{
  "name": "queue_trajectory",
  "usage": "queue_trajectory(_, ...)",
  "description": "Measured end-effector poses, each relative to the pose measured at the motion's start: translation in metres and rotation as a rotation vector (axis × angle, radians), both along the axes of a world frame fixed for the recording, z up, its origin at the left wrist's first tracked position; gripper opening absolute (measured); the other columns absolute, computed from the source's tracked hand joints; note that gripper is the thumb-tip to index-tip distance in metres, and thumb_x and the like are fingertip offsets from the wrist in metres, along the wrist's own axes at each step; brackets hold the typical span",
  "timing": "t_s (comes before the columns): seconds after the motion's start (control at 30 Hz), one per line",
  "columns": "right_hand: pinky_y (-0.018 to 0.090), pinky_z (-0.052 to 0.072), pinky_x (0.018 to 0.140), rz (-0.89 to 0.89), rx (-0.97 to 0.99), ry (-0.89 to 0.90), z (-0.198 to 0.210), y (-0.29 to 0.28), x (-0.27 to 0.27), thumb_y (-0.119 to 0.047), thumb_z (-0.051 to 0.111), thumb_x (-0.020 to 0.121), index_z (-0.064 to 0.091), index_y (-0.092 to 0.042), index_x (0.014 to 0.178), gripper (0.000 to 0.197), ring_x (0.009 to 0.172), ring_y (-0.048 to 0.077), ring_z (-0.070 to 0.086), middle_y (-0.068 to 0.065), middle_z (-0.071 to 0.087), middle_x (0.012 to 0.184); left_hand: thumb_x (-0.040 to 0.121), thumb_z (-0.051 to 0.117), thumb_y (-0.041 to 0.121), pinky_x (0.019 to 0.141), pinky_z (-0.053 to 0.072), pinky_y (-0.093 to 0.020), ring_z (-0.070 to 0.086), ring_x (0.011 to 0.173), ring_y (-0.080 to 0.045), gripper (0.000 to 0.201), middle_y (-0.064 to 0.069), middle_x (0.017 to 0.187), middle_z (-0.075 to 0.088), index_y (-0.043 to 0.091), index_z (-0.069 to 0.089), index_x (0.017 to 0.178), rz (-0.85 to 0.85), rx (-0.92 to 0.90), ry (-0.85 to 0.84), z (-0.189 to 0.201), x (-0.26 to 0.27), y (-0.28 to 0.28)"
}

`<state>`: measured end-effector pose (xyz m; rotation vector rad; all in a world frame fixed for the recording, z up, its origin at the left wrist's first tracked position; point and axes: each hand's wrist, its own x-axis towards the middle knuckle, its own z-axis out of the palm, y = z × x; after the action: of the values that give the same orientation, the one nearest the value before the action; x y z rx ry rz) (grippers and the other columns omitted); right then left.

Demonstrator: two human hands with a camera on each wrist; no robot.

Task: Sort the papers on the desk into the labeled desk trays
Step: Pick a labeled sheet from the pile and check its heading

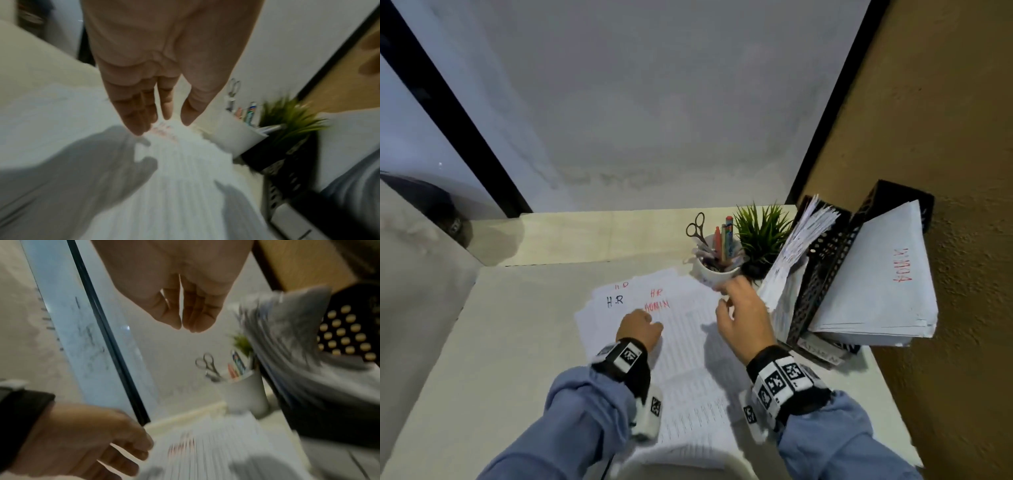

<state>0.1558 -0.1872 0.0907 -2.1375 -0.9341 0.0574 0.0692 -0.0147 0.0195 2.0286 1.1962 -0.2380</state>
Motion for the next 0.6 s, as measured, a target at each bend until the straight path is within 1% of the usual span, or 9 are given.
queue_trajectory(0.07,0.030,0.045,0.092,0.017,-0.193,0.158,-0.032,0.003,-0.013,-0.003,0.047,0.087,0.057,-0.009,0.115,0.031,0.105,0.020,0.053,0.006,0.051,0.114,0.088,0.056,0.020,0.089,0.046,-0.034,0.055,0.111,-0.035,0.040,-0.019,0.126,0.054,-0.005,0.053,0.119,0.081,-0.036,0.116,-0.017,-0.029,0.001)
queue_trajectory(0.17,0.028,0.036,0.102,-0.137,-0.536,0.420,-0.076,0.003,-0.022,-0.005,0.049,0.087,0.045,-0.007,0.131,0.044,0.124,0.026,0.042,0.012,0.040,0.135,0.088,0.056,0.022,0.096,0.042,-0.037,0.048,0.121,-0.036,0.053,-0.018,0.137,0.040,0.000,0.039,0.133,0.224,-0.063,0.129,-0.030,-0.057,-0.005)
queue_trajectory(0.27,0.035,0.038,0.103,-0.315,-0.644,0.537,-0.092,0.002,-0.030,-0.002,0.046,0.085,0.031,-0.005,0.139,0.056,0.129,0.033,0.036,0.017,0.029,0.145,0.089,0.055,0.023,0.100,0.040,-0.038,0.045,0.124,-0.034,0.055,-0.018,0.138,0.041,0.002,0.036,0.136,0.302,-0.074,0.049,-0.040,-0.072,-0.010)
queue_trajectory(0.33,0.038,0.035,0.106,-0.365,-0.652,0.582,-0.097,0.002,-0.033,0.001,0.045,0.086,0.017,-0.007,0.146,0.067,0.131,0.033,0.034,0.016,0.025,0.148,0.088,0.058,0.024,0.099,0.043,-0.038,0.052,0.117,-0.033,0.052,-0.017,0.133,0.050,0.005,0.039,0.133,0.390,-0.123,-0.067,-0.046,-0.078,-0.016)
queue_trajectory(0.4,0.038,0.035,0.107,-0.378,-0.665,0.601,-0.098,0.003,-0.036,0.001,0.045,0.087,0.018,-0.009,0.146,0.066,0.130,0.032,0.035,0.015,0.030,0.144,0.087,0.061,0.026,0.094,0.047,-0.037,0.058,0.106,-0.031,0.047,-0.014,0.123,0.058,0.008,0.044,0.127,0.450,-0.164,-0.151,-0.049,-0.083,-0.021)
queue_trajectory(0.47,0.037,0.039,0.101,-0.373,-0.695,0.572,-0.103,0.003,-0.037,0.000,0.044,0.086,0.036,-0.009,0.135,0.051,0.124,0.031,0.041,0.013,0.040,0.135,0.087,0.062,0.023,0.084,0.046,-0.029,0.058,0.099,-0.027,0.038,-0.011,0.112,0.061,0.004,0.051,0.118,0.413,-0.163,-0.207,-0.048,-0.086,-0.024)
queue_trajectory(0.53,0.034,0.044,0.086,-0.384,-0.673,0.573,-0.106,0.001,-0.041,0.001,0.044,0.083,0.049,-0.010,0.105,0.026,0.107,0.028,0.051,0.012,0.049,0.116,0.088,0.060,0.015,0.064,0.039,-0.025,0.054,0.082,-0.024,0.020,-0.017,0.089,0.063,-0.004,0.056,0.093,0.364,-0.113,-0.291,-0.042,-0.088,-0.026)
queue_trajectory(0.57,0.032,0.043,0.077,-0.380,-0.636,0.589,-0.107,-0.001,-0.042,0.001,0.044,0.080,0.046,-0.014,0.086,0.016,0.092,0.024,0.052,0.010,0.050,0.102,0.089,0.060,0.012,0.062,0.039,-0.025,0.053,0.079,-0.026,0.018,-0.018,0.082,0.062,-0.005,0.057,0.084,0.359,-0.094,-0.337,-0.042,-0.089,-0.025)
queue_trajectory(0.6,0.029,0.039,0.070,-0.378,-0.596,0.612,-0.108,-0.002,-0.044,0.001,0.044,0.077,0.039,-0.018,0.074,0.020,0.077,0.020,0.048,0.006,0.046,0.089,0.089,0.060,0.012,0.068,0.043,-0.027,0.056,0.082,-0.028,0.019,-0.016,0.085,0.064,-0.007,0.060,0.087,0.366,-0.099,-0.372,-0.042,-0.091,-0.023)
